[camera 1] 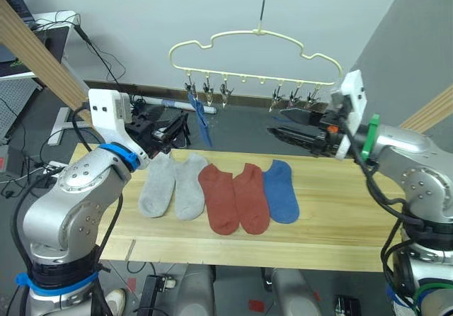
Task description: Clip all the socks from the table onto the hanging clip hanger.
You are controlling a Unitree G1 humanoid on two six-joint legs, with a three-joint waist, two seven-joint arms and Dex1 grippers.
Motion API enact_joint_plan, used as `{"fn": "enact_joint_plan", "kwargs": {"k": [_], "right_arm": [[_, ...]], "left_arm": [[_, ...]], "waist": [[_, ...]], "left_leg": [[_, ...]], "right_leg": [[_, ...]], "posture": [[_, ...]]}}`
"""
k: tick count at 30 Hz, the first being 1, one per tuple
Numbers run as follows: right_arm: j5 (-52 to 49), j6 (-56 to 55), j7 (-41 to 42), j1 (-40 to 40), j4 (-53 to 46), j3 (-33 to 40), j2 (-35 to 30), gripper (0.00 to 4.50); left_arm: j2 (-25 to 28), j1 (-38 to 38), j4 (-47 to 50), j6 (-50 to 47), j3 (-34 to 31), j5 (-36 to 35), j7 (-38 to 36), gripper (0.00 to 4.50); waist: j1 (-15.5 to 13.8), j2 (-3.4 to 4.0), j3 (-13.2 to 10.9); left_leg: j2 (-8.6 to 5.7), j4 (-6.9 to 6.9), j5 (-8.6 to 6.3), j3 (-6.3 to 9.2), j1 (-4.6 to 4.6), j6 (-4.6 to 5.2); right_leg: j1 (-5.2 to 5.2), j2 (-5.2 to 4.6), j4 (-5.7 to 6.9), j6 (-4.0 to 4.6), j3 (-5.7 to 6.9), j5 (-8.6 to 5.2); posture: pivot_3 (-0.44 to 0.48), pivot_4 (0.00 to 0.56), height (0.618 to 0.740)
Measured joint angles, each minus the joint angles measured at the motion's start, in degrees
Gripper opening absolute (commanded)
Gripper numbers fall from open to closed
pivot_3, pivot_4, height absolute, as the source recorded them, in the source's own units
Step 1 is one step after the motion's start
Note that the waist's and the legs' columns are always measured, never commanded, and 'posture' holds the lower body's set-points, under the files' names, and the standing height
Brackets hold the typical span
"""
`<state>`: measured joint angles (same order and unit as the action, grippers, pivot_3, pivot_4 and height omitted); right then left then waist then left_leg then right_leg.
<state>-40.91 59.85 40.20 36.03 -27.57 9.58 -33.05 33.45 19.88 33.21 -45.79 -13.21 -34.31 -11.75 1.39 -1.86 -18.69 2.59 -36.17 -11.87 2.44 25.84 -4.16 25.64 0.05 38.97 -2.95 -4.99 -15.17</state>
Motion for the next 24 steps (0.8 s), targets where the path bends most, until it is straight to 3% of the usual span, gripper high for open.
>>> {"fn": "enact_joint_plan", "kwargs": {"k": [8, 14, 24], "right_arm": [[-5.0, -1.2, 2.2, 0.0, 0.0, 1.1, -2.9, 2.81], [-7.4, -1.8, 2.0, 0.0, -0.1, 1.1, -3.6, 2.81], [-10.1, -1.8, 0.3, 0.1, -1.3, 1.1, -5.7, 2.81]], "left_arm": [[-5.0, -0.8, -0.4, 11.3, 8.2, 10.1, -0.2, 2.79], [-9.9, -0.9, -6.8, 21.7, 12.9, 18.7, 0.0, 2.79], [-17.7, 3.8, -13.5, 23.2, 14.6, 24.1, 2.9, 2.79]], "waist": [[-0.2, -0.01, 0.0], [-0.2, -0.01, 0.0], [-0.2, -0.01, 0.0]], "left_leg": [[-0.04, -0.41, -0.01, 0.21, -0.03, 0.02], [-0.06, -0.71, -0.01, 0.34, -0.02, 0.04], [-0.07, -0.8, 0.03, 0.54, -0.01, 0.1]], "right_leg": [[-0.28, 0.0, 0.02, 0.02, 0.12, 0.02], [-0.44, 0.0, 0.06, 0.05, 0.22, 0.05], [-0.55, 0.0, 0.1, 0.01, 0.44, 0.13]], "posture": [[0.065, 0.276, 0.74], [0.047, 0.284, 0.74], [0.013, 0.291, 0.74]]}}
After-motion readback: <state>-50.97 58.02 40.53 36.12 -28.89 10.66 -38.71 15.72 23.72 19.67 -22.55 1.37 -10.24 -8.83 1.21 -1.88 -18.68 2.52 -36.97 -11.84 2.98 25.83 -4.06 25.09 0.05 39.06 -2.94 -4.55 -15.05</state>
